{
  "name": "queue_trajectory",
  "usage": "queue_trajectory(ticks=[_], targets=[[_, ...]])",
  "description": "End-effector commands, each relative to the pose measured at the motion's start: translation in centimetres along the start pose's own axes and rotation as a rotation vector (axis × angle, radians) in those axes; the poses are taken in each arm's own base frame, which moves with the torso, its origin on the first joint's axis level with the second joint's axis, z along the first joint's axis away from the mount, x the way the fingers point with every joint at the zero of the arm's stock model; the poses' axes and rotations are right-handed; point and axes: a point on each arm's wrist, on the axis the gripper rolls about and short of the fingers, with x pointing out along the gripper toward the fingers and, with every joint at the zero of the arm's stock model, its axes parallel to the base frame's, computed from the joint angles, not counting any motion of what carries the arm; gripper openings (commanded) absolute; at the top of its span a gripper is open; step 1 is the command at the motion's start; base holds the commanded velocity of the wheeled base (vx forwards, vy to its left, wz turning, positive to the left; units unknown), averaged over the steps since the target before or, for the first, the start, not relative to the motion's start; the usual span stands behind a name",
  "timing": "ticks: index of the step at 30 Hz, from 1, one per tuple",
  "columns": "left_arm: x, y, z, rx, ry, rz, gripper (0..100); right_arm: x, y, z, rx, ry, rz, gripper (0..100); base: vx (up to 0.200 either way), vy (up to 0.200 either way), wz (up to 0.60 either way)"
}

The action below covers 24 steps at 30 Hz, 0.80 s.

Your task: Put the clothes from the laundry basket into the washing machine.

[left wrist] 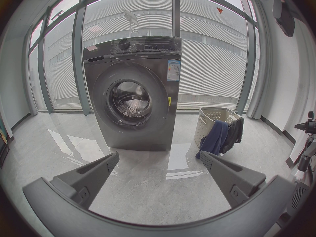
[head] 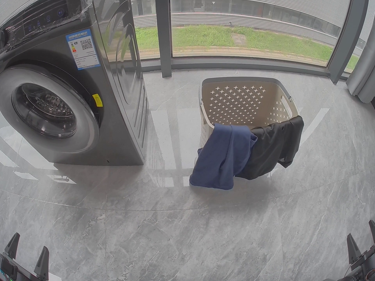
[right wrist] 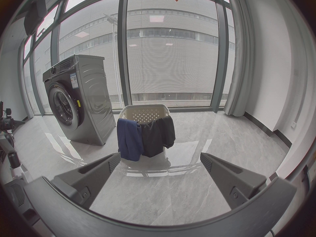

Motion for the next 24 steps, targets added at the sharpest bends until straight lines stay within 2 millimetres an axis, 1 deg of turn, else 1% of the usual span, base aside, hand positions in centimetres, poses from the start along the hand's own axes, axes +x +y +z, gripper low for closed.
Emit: queue_trajectory(ticks=[1, 12, 24], targets=[[0.01, 0.02, -0.52, -0.001, 0.001, 0.000, 100, 0.01, 0.00, -0.52, 0.000, 0.001, 0.000, 100, 0.000, -0.200, 0.00], [0.01, 0.02, -0.52, -0.002, 0.001, 0.000, 100, 0.01, 0.00, -0.52, 0.000, 0.001, 0.000, 100, 0.000, -0.200, 0.00], [0.01, 0.02, -0.52, -0.004, 0.001, -0.002, 100, 0.01, 0.00, -0.52, -0.002, 0.001, 0.002, 100, 0.000, 0.000, 0.00]])
